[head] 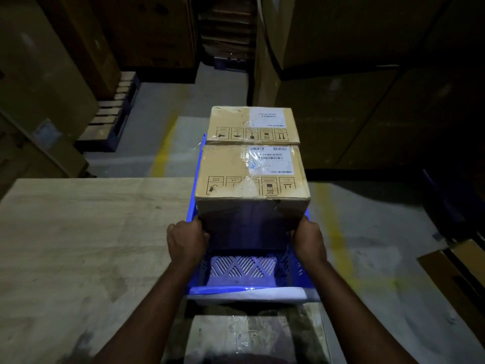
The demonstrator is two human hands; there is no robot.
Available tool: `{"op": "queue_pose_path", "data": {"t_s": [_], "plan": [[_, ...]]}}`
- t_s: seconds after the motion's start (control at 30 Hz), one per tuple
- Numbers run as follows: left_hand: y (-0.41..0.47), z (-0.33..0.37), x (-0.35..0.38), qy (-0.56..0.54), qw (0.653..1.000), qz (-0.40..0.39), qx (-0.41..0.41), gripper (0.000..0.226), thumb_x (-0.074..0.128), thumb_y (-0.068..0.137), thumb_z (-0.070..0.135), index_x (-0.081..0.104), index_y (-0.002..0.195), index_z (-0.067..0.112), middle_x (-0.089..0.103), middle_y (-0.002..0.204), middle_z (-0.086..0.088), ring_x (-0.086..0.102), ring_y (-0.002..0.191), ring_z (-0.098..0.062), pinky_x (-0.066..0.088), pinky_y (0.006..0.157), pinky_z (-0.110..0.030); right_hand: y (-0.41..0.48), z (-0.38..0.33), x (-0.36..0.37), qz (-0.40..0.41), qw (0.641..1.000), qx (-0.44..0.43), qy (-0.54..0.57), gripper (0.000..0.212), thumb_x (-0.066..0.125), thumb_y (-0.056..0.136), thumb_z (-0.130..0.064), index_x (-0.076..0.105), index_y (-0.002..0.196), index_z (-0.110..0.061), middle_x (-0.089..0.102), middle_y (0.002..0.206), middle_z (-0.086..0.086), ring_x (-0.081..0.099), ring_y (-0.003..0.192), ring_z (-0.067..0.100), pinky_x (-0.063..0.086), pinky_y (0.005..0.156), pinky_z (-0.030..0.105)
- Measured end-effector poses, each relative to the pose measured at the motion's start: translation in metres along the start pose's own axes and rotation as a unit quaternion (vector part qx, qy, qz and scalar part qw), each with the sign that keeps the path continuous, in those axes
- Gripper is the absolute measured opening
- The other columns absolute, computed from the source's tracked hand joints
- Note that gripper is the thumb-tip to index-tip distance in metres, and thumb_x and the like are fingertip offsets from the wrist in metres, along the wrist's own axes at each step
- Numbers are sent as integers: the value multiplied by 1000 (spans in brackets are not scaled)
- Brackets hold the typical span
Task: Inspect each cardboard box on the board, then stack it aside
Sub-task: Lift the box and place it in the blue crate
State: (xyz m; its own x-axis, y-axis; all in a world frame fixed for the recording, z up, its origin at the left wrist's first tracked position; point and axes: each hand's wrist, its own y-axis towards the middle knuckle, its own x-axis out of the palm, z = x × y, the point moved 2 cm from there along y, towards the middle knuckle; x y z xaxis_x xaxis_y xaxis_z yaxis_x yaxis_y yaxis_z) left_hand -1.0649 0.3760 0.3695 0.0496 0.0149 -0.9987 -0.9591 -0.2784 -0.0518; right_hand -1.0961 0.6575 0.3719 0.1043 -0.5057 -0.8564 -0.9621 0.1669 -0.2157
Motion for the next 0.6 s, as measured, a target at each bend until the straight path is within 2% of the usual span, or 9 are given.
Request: {"op": "queue_pose_path", "data": {"t_s": [0.17,0.3,0.37,0.47,0.6], "plan": [[-10,4,-5,8,1000,5,16,30,64,87,45,64,101,19,70,92,-7,63,95,-28,40,86,-38,-7,-1,-6,-10,999,-30,12,39,57,94,-11,49,131,0,64,112,30,63,102,46,46,73,41],[-16,0,-5,-11,999,6,32,35,61,88,49,63,102,17,69,93,-9,60,97,-29,40,86,-38,-13,2,-12,-21,995,-78,57,60,69,93,-21,42,144,-2,67,121,26,62,110,44,48,84,42],[-21,-4,-2,-50,998,11,35,39,63,86,51,64,103,16,67,92,-12,58,95,-31,41,83,-39,-21,8,-12,-26,995,-76,64,64,71,92,-27,42,145,-5,68,124,20,64,111,40,51,88,41],[-31,-11,5,-134,990,24,29,41,65,83,51,62,105,17,64,89,-13,56,92,-34,42,80,-39,-47,13,-10,-5,996,-73,60,63,70,92,-26,43,146,-9,68,127,16,65,112,39,51,88,40],[-55,-19,3,-244,969,32,32,44,64,87,45,62,118,14,67,96,-19,57,99,-40,44,85,-42,-91,10,-3,5,996,-87,35,78,70,93,-23,27,156,-7,53,147,16,54,128,37,42,96,36]]}}
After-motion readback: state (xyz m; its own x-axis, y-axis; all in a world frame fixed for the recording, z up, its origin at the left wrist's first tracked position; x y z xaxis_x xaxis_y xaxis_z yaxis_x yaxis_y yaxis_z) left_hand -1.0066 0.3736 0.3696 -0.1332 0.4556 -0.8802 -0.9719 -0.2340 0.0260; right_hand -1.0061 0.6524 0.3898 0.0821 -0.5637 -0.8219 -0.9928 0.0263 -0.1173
